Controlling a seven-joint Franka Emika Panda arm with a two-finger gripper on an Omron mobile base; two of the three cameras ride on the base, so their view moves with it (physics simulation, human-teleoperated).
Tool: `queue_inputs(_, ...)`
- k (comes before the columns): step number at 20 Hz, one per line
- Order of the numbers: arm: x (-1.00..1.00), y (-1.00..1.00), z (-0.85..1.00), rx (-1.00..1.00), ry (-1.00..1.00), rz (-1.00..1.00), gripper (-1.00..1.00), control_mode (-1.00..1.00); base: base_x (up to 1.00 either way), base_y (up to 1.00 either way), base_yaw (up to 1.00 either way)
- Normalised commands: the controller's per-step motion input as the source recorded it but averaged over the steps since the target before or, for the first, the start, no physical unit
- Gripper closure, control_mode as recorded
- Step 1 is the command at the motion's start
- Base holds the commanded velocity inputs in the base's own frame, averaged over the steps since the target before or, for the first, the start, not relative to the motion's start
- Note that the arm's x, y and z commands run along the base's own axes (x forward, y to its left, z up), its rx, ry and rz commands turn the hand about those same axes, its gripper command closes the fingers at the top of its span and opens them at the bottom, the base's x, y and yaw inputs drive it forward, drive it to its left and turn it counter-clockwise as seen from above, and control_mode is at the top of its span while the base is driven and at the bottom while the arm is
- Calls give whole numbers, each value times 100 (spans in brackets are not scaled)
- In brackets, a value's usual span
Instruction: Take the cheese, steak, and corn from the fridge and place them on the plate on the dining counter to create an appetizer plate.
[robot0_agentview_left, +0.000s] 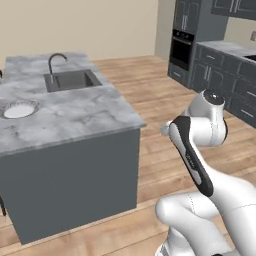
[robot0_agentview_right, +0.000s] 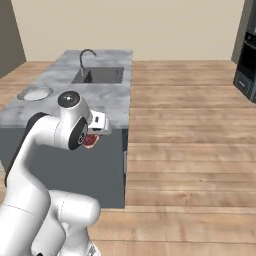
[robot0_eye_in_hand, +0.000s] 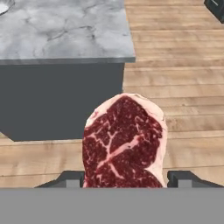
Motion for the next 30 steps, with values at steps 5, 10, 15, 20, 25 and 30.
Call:
queue_inputs(5, 0, 0, 0, 0, 0, 0, 100, 100, 0, 100, 0)
queue_inputs(10, 0, 0, 0, 0, 0, 0, 100, 100, 1, 100, 0)
queue_inputs(15, 0, 0, 0, 0, 0, 0, 100, 100, 9, 100, -9)
queue_inputs(20, 0, 0, 0, 0, 0, 0, 100, 100, 23, 100, -24)
queue_inputs(25, 0, 0, 0, 0, 0, 0, 100, 100, 37, 100, -41)
queue_inputs(30, 0, 0, 0, 0, 0, 0, 100, 100, 47, 100, -48)
